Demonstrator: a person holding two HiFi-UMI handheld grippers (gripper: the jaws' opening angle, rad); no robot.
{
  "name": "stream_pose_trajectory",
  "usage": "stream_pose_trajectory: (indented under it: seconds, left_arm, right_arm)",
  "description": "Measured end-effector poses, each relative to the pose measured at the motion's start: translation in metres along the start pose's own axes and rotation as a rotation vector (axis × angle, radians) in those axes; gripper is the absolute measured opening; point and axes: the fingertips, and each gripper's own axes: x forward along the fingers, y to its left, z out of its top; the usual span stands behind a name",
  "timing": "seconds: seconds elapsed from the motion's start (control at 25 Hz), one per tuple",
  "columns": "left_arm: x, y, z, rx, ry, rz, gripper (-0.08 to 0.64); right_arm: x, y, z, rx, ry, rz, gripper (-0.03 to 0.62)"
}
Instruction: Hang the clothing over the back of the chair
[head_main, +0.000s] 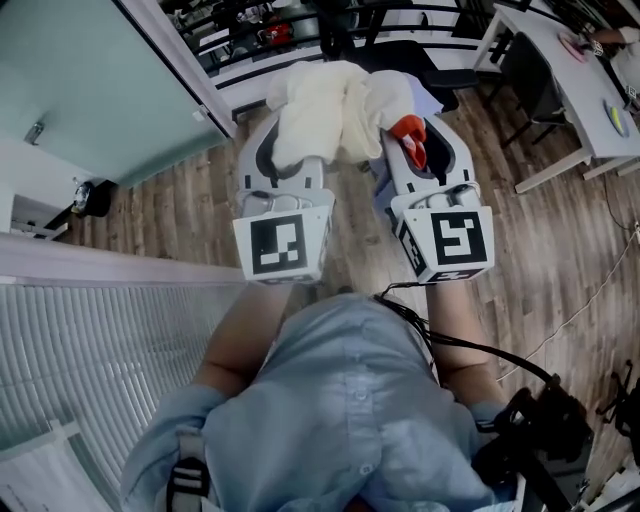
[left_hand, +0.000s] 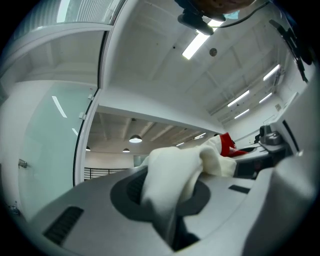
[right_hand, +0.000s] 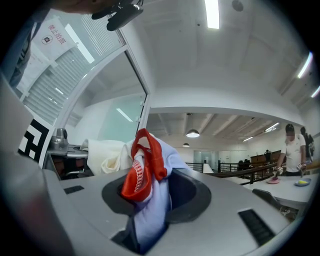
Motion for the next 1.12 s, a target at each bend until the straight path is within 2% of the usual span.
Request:
stream_pose_trajectory:
  seconds: [0.08,0.24,0.44,0.56,0.8,0.96,1.12]
  left_arm:
    - [0.009,0.006,-0.004,0.015,-0.007,-0.004,0.064]
    - [0.033,0.007,-0.016,-0.009,0.005,-0.002,0.064]
    - [0.078,0.002,-0.035,0.025,0.035,0.005,0.064]
    - [0.094,0.005,-0.037,0.002,0.033,0.037,0.064]
    - [0.143,0.011,-0.035,0.038,0.021,0.083,0.064]
    - [0.190,0.026,-0.036,0.064,0.049,0.119,0.064]
    - [0.227,0.037,-0.027,0.072,0.018,0.153,0.064]
  right_arm:
    - [0.009,-0.003,0.001,-0.008,-0.003,-0.001,0.126]
    - [0.029,-0.018,-0.010,-0.007,0.014,0.003,0.126]
    - [0.064,-0.049,-0.031,0.006,0.034,0.018,0.126]
    - [0.080,-0.057,-0.034,0.003,0.026,0.031,0.126]
    - [0.124,-0.087,-0.033,0.012,-0.009,0.073,0.126]
    - [0.171,-0.115,-0.025,0.016,-0.017,0.106,0.126]
    - [0.208,-0.132,-0.017,0.012,-0.036,0.147,0.126]
